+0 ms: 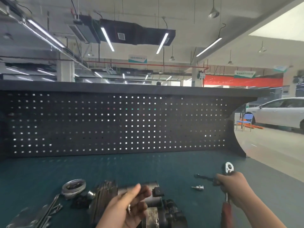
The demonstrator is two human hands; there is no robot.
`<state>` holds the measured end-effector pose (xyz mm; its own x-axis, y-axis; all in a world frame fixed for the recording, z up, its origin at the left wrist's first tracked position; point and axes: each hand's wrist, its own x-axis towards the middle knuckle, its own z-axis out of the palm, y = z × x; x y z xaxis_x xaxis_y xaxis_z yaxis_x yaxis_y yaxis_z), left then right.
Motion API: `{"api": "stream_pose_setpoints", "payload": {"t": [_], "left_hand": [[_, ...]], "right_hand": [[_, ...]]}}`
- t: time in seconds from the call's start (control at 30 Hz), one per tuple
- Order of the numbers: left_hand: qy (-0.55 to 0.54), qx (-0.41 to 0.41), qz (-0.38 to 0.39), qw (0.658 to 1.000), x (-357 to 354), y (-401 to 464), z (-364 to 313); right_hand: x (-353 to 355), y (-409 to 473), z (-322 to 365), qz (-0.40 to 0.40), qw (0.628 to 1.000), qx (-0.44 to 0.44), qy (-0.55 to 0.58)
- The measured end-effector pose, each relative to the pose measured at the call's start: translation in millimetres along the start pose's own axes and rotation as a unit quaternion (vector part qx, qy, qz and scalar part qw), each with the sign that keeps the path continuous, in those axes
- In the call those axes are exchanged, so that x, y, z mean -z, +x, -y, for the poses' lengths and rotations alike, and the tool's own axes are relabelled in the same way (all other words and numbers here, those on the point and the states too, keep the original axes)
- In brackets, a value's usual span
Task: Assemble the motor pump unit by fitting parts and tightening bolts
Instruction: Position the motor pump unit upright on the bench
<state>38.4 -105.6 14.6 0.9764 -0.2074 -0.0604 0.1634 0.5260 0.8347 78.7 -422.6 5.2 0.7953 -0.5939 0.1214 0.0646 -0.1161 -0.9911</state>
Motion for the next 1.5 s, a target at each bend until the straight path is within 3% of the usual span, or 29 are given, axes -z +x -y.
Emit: {"api": "stream_pose_setpoints", "payload": {"t": [0.13,0.23,0.47,0.67,0.83,0.93,1.0,1.03,1.07,1.13,1.17,1.2,1.23,1.3,1.37,1.43,1.47,1.5], "left_hand": [[0.004,0.008,0.049,0.999,-4,-9,0],[-0.01,0.0,0.059,0.998,-12,-17,-1],[-0.111,-0.031,0.084,0.99,-6,-18,-4],[-0.155,-0.114,0.077,0.978,-4,-18,-9],[-0.182,-0.161,0.011,0.97,-8,-17,-5],[-0.173,-0.176,-0.014,0.969,-5,-16,-6],[-0.098,-0.2,-0.038,0.974,0,-16,-8],[-0.01,-0.231,-0.065,0.971,5,-16,-9],[0.112,-0.275,-0.095,0.95,10,-15,-11],[0.33,-0.361,-0.133,0.862,16,-16,-13],[0.357,-0.375,-0.136,0.844,16,-16,-13],[0.337,-0.376,-0.128,0.854,14,-17,-12],[0.255,-0.349,-0.116,0.894,9,-18,-11],[-0.002,-0.248,-0.079,0.965,-1,-19,-9],[-0.145,-0.179,-0.079,0.97,-7,-18,-9],[-0.072,-0.199,-0.091,0.973,-2,-17,-8],[0.052,-0.245,-0.108,0.962,3,-17,-9],[0.207,-0.303,-0.123,0.922,8,-17,-9]], "right_hand": [[-12,-36,34,0.024,0.995,0.09,0.043],[-29,-74,58,0.113,0.983,0.106,0.1],[-73,-156,66,0.384,0.886,-0.031,0.259],[-81,-159,56,0.378,0.879,-0.102,0.273],[-86,-156,50,0.406,0.808,-0.218,0.366],[-88,-155,44,0.424,0.793,-0.221,0.378],[-88,-153,44,0.424,0.789,-0.217,0.387],[-86,-151,44,0.421,0.791,-0.215,0.388],[-84,-148,44,0.419,0.795,-0.212,0.384],[-79,-144,44,0.425,0.798,-0.208,0.372],[-77,-143,44,0.431,0.796,-0.209,0.37],[-77,-142,44,0.437,0.791,-0.211,0.372],[-77,-143,44,0.443,0.786,-0.21,0.375],[-78,-145,44,0.449,0.776,-0.209,0.391],[-79,-147,43,0.451,0.766,-0.207,0.41],[-79,-147,43,0.464,0.751,-0.208,0.421],[-78,-147,44,0.476,0.739,-0.212,0.427],[-77,-147,44,0.49,0.725,-0.216,0.433]]}}
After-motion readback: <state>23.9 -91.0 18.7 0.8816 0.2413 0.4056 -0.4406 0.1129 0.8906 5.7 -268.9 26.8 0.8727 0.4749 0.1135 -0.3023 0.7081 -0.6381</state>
